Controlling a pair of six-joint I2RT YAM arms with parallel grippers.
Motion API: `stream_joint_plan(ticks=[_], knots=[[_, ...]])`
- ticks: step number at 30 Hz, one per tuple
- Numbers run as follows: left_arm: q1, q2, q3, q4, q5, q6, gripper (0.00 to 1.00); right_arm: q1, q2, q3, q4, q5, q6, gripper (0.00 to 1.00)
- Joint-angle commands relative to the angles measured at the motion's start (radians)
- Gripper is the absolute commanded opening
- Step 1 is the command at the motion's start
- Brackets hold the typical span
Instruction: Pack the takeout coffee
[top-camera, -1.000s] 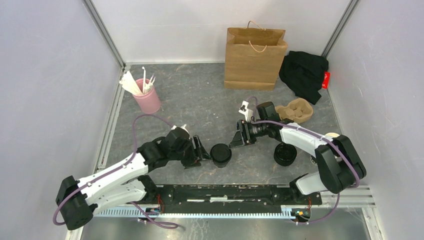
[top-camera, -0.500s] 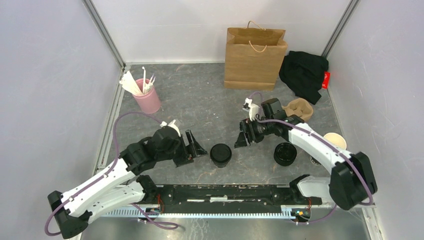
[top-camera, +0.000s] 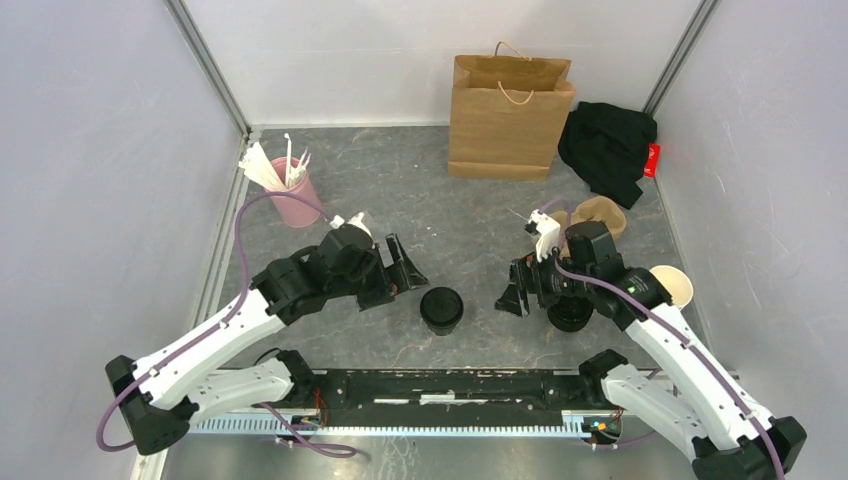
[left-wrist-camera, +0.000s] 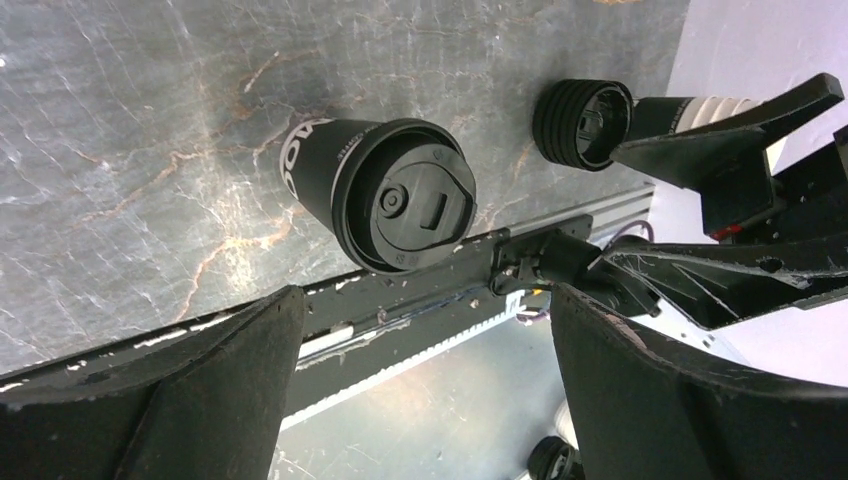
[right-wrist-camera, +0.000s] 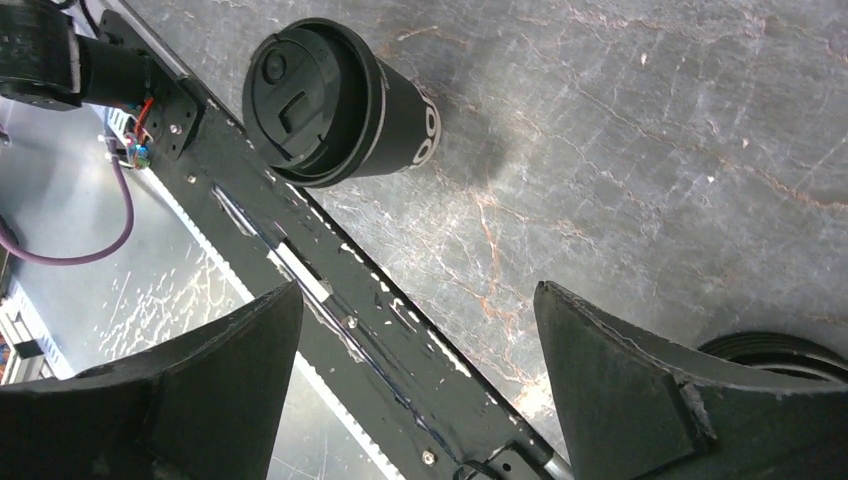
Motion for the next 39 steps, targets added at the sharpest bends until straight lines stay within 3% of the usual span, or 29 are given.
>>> stream_joint_plan(ticks=[1,9,15,24,28,32,39], knots=[[-0.002,0.013,0.069,0.040,-0.063,0.087,0.98,0.003,0.018,0.037,-0.086,0.081,0.003,0.93],[0.028,0.165,0.156,0.024,-0.047,0.234,0.99,0.003,0.121,0.178,-0.179,0.198,-0.062,0.98],[0.047,0.283,0.279,-0.005,-0.046,0.394,0.98,0.003,0.244,0.259,-0.120,0.279,-0.062,0.98],[0.082,0.401,0.443,-0.063,-0.086,0.682,0.99,-0.062,0.480,0.484,-0.089,0.595,-0.027,0.97],[0.098,0.454,0.497,-0.045,-0.117,0.796,0.99,-0.172,0.514,0.464,-0.039,0.558,-0.099,0.89],[0.113,0.522,0.589,-0.108,-0.080,0.849,0.99,-0.189,0.589,0.480,-0.076,0.549,-0.197,0.85],[0.120,0.519,0.553,-0.055,0.051,0.837,0.99,-0.245,0.646,0.391,0.004,0.401,-0.276,0.72]])
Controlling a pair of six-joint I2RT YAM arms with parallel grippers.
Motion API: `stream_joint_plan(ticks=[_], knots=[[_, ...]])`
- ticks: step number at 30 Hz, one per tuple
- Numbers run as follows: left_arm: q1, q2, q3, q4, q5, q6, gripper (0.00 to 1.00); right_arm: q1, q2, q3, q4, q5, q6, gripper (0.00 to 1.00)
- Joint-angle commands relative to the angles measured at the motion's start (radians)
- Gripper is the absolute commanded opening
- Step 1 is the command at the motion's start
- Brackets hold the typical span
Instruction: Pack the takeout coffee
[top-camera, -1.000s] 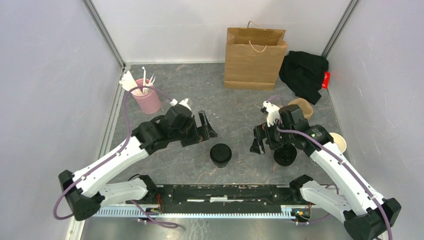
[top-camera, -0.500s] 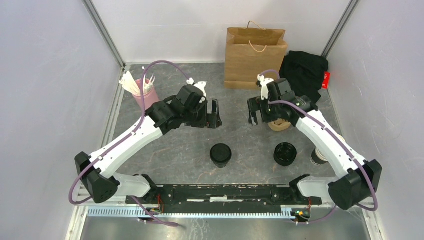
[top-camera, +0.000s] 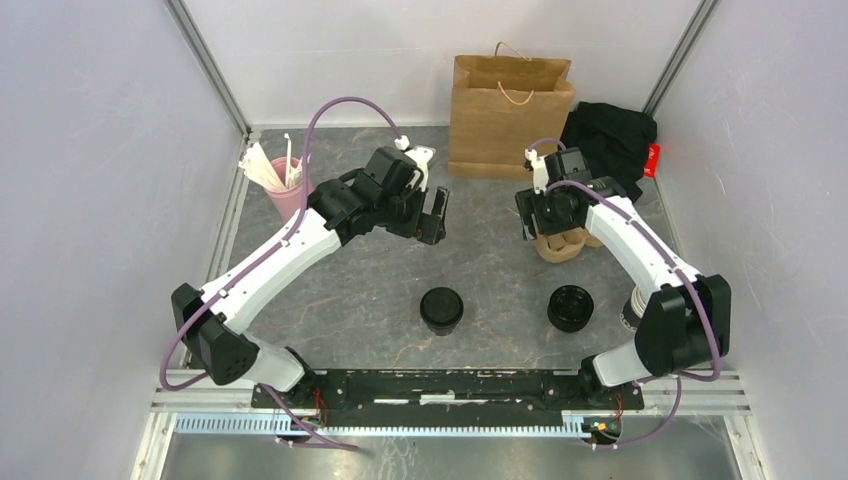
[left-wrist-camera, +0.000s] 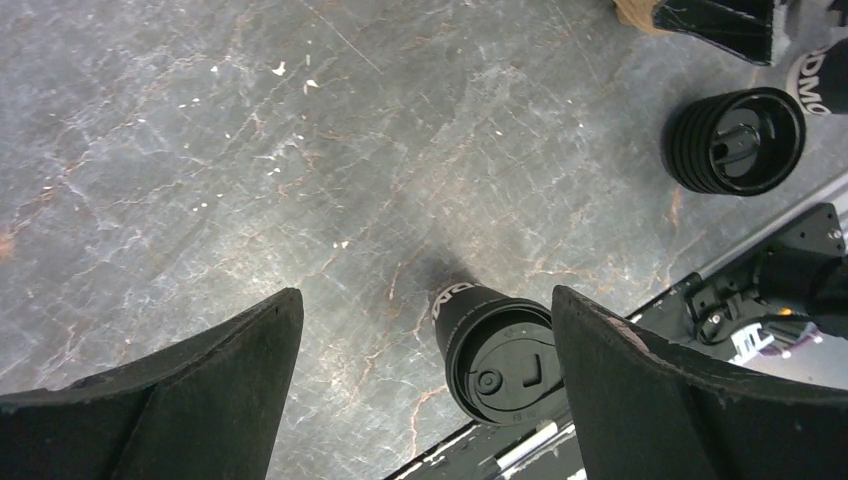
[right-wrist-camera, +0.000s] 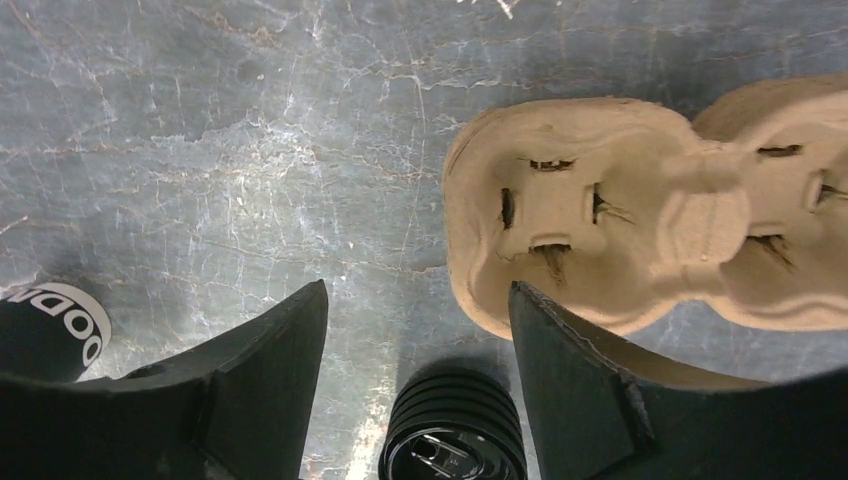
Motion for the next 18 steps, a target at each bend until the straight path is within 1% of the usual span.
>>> stream_joint_plan(ticks=[1,3,7,10,13,15,17,18], knots=[[0.008,0.000,0.011,0.033,0.093,0.050,0.99,-0.056,-0.003,-0.052,0.078,-0.112,-0.081,0.71],[0.013,0.010,0.017,0.041,0.107,0.055,0.99,-0.081,0.008,-0.062,0.102,-0.186,-0.089,0.68],[0.027,0.046,0.042,0.030,0.114,0.077,0.99,-0.135,0.041,-0.076,0.115,-0.293,-0.095,0.67],[0.034,0.061,0.076,0.014,0.116,0.085,0.99,-0.182,0.039,-0.100,0.127,-0.337,-0.097,0.66],[0.041,0.057,0.081,0.010,0.124,0.086,0.99,-0.238,0.046,-0.130,0.147,-0.428,-0.093,0.63],[0.045,0.058,0.082,0.010,0.129,0.089,0.99,-0.262,0.062,-0.136,0.153,-0.464,-0.088,0.60],[0.049,0.062,0.085,0.011,0.129,0.091,0.99,-0.266,0.071,-0.141,0.169,-0.504,-0.080,0.58],[0.052,0.064,0.088,0.009,0.130,0.091,0.99,-0.297,0.072,-0.144,0.176,-0.514,-0.073,0.58]])
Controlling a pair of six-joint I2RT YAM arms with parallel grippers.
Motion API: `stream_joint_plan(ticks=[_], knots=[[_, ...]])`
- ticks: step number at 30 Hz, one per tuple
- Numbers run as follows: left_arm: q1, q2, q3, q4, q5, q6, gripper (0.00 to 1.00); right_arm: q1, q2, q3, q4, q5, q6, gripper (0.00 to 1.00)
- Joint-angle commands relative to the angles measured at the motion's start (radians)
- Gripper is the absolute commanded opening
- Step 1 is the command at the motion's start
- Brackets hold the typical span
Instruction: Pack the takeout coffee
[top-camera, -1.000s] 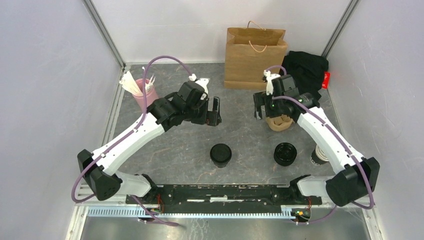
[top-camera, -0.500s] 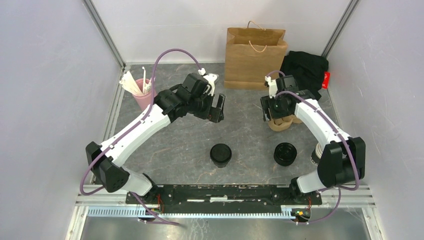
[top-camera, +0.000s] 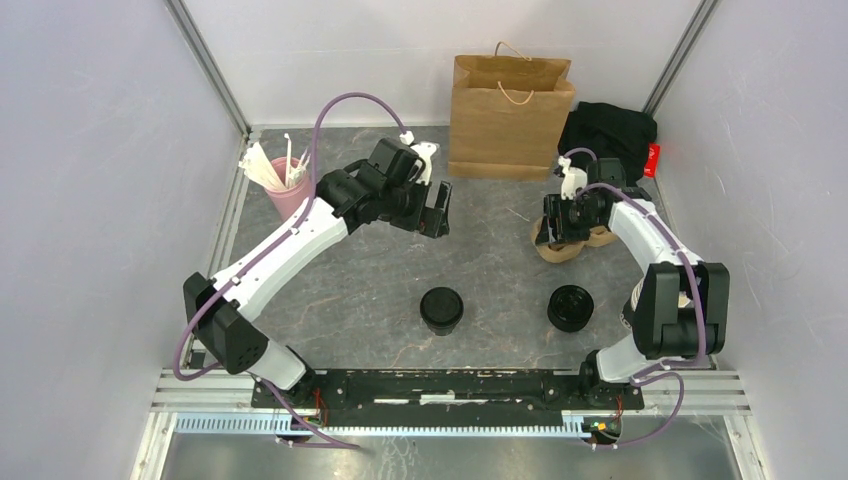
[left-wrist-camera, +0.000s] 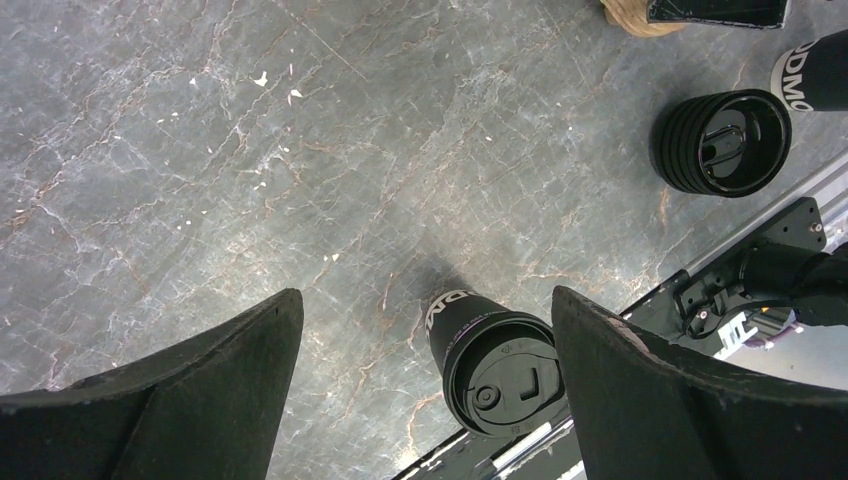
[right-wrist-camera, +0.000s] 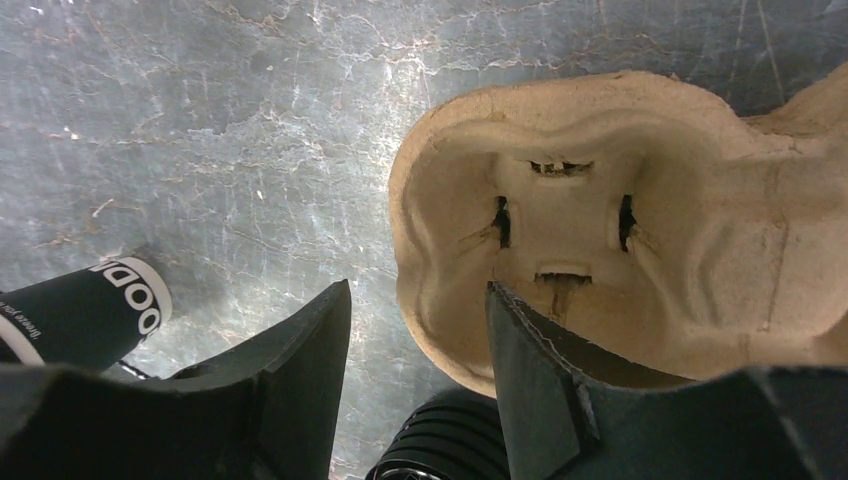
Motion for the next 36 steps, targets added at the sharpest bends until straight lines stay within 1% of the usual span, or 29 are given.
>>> stream_joint_plan(ticks=[1,6,10,11,14,16,29,33,36], knots=[[0.012,-0.002,0.053,0.007,0.026,0.067,0.99,-0.047,0.012,-0.014,0.073,-0.131,0.009,0.57],[0.019,-0.001,0.081,-0.011,0.024,0.076,0.99,-0.086,0.016,-0.041,0.094,-0.157,0.015,0.52],[0.022,-0.015,0.066,-0.011,0.017,0.072,0.99,-0.115,0.025,-0.055,0.115,-0.198,0.022,0.45],[0.022,-0.017,0.064,-0.011,0.022,0.068,0.99,-0.119,0.027,-0.057,0.116,-0.207,0.022,0.45],[0.022,-0.037,0.034,0.010,0.045,0.050,0.99,-0.120,0.026,-0.076,0.135,-0.225,0.022,0.45],[0.022,-0.045,0.027,0.017,0.048,0.047,0.99,-0.120,0.036,-0.084,0.147,-0.239,0.050,0.46],[0.024,-0.029,0.052,0.012,0.064,0.046,0.99,-0.131,0.065,-0.074,0.184,-0.303,0.075,0.47],[0.024,-0.021,0.054,0.010,0.069,0.050,0.99,-0.148,0.058,-0.095,0.201,-0.325,0.085,0.51],[0.024,-0.016,0.050,0.010,0.074,0.049,0.99,-0.152,0.067,-0.100,0.207,-0.326,0.089,0.50]])
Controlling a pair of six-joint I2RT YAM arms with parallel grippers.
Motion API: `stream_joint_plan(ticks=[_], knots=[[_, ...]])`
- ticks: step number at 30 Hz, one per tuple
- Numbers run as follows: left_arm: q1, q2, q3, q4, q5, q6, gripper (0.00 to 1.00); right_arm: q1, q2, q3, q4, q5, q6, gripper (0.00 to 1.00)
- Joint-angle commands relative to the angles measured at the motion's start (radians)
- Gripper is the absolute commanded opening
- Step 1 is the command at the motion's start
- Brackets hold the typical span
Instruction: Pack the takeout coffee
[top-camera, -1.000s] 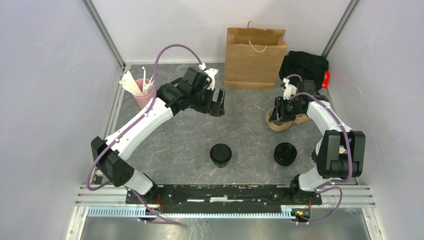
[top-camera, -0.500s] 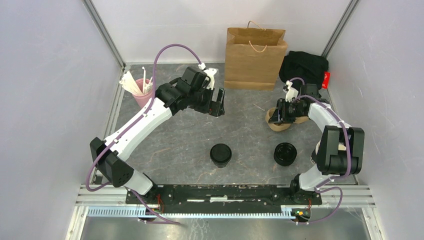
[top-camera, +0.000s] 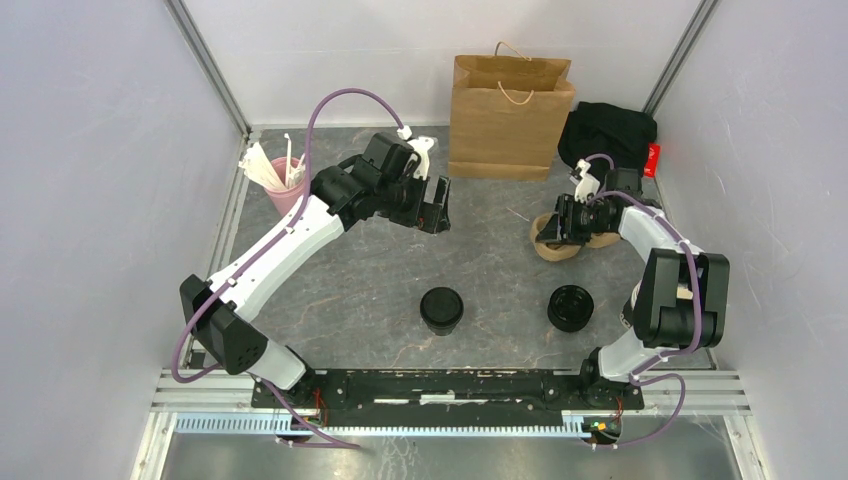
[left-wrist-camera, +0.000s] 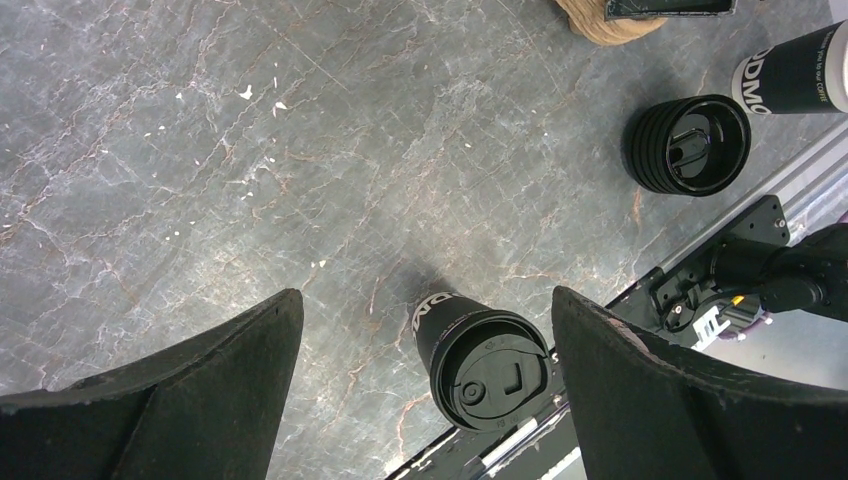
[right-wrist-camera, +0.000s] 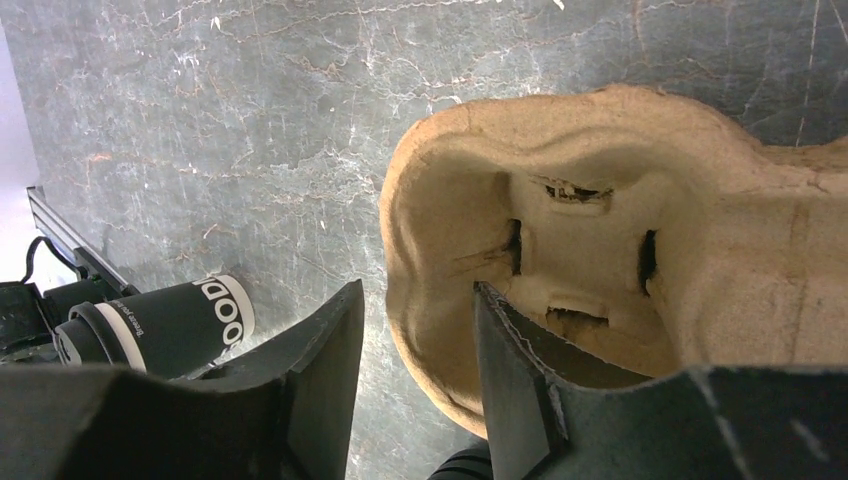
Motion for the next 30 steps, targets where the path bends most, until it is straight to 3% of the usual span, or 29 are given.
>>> stream_joint_plan(ticks=[1,12,30], knots=[[0.004,-0.008,0.019,0.016,0.028,0.048,0.99,-0.012,0.009,-0.012,0.041,-0.034,0.014,0.48],[0.003,0.003,0.009,0.023,0.041,0.046,0.99,-0.014,0.013,0.005,0.033,-0.045,0.021,0.28],[0.003,0.040,0.036,0.029,0.080,0.037,0.99,-0.029,-0.076,-0.012,-0.015,-0.062,0.025,0.34]])
